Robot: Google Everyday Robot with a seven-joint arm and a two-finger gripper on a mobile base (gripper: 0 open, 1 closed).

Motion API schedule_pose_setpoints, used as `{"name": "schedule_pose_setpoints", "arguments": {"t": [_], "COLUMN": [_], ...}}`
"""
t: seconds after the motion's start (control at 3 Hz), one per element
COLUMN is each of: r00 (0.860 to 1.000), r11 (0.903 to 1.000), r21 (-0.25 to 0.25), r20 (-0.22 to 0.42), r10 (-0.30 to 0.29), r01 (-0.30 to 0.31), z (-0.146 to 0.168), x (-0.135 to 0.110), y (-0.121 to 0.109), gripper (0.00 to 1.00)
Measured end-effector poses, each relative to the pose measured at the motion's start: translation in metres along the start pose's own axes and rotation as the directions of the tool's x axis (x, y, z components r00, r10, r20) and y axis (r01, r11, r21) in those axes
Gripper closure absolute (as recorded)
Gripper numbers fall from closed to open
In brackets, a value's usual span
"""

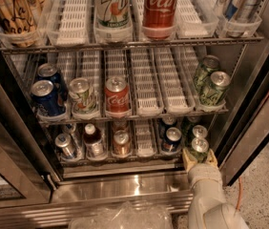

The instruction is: Pick green can from bottom shelf of fridge

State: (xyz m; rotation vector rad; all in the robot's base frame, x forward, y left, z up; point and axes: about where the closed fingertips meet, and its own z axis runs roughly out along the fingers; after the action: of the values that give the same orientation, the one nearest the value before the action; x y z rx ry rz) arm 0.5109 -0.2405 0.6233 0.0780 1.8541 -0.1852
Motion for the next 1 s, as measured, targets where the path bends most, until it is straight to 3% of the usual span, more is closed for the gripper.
{"name": "schedule_pose_setpoints", "arguments": {"t": [0.67,1.0], "r00": [0.998,0.998], "r11": [0.9958,0.9955], "r21": [-0.087,-0.091], "r20": [-0.056,-0.06], "r10": [-0.035,-0.033], "r01": [0.03,0.028], "z": [-0.02,-0.02], "x": [0.019,0.02], "y": [0.017,0.018], "gripper": [1.0,1.0]}}
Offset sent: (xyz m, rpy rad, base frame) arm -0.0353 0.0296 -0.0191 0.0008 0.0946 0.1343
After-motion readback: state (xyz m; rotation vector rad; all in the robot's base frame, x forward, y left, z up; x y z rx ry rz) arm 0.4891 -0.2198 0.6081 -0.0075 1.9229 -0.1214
